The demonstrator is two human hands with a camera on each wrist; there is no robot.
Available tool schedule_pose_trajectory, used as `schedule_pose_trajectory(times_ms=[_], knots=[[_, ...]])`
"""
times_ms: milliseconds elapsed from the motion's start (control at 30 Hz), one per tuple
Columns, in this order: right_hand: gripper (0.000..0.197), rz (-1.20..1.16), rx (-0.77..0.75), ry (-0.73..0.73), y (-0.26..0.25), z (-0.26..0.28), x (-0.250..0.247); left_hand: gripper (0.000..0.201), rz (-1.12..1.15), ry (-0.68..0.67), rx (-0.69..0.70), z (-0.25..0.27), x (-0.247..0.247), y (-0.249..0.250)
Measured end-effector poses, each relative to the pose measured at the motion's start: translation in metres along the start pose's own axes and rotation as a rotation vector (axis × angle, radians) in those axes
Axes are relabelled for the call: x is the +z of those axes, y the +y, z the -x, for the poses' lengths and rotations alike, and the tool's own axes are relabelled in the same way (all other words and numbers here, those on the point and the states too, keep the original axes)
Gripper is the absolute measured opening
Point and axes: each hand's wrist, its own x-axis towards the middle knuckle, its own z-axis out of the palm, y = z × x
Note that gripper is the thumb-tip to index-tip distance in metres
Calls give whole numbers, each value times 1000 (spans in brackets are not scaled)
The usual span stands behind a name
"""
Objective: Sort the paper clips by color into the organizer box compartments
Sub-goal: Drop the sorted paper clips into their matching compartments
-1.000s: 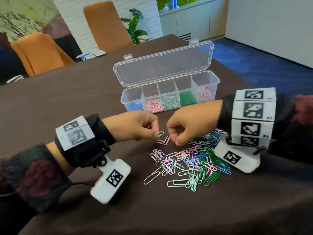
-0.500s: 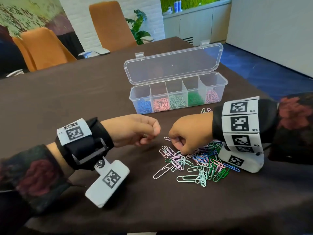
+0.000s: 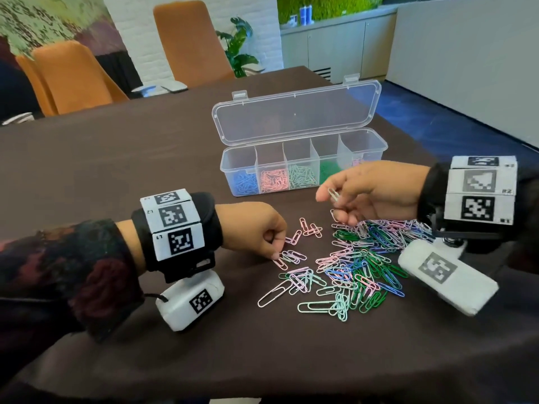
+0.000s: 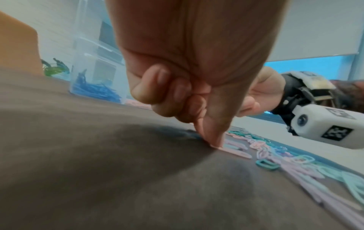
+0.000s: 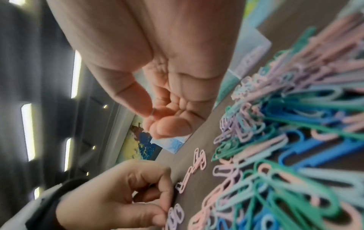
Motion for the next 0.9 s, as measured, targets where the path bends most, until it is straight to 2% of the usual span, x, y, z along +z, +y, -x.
schedule_pose_trajectory(times_ms=[100, 200, 267, 333, 467, 600, 700, 900], knots=[[20, -192, 40, 22, 7, 2, -1, 13, 45, 0, -6, 0, -1, -1], [27, -259, 93, 13, 10, 3, -3, 15, 124, 12, -27, 1, -1, -3], [21, -231, 106, -17, 8, 6, 0, 15, 147, 13, -36, 1, 0, -1], [11, -55, 95, -33, 4, 9, 4, 15, 95, 22, -38, -1, 1, 3], [21, 627, 33, -109, 1, 12, 15, 11, -39, 21, -36, -7, 2, 13], [13, 1199, -96, -125, -3, 13, 34, 13, -62, 4, -52, -9, 3, 14], [17, 1322, -142, -133, -7, 10, 40, 15, -17, 5, -62, -5, 2, 11], [12, 1327, -192, -262, -7, 7, 49, 18, 191, 82, -82, 7, -7, 3]])
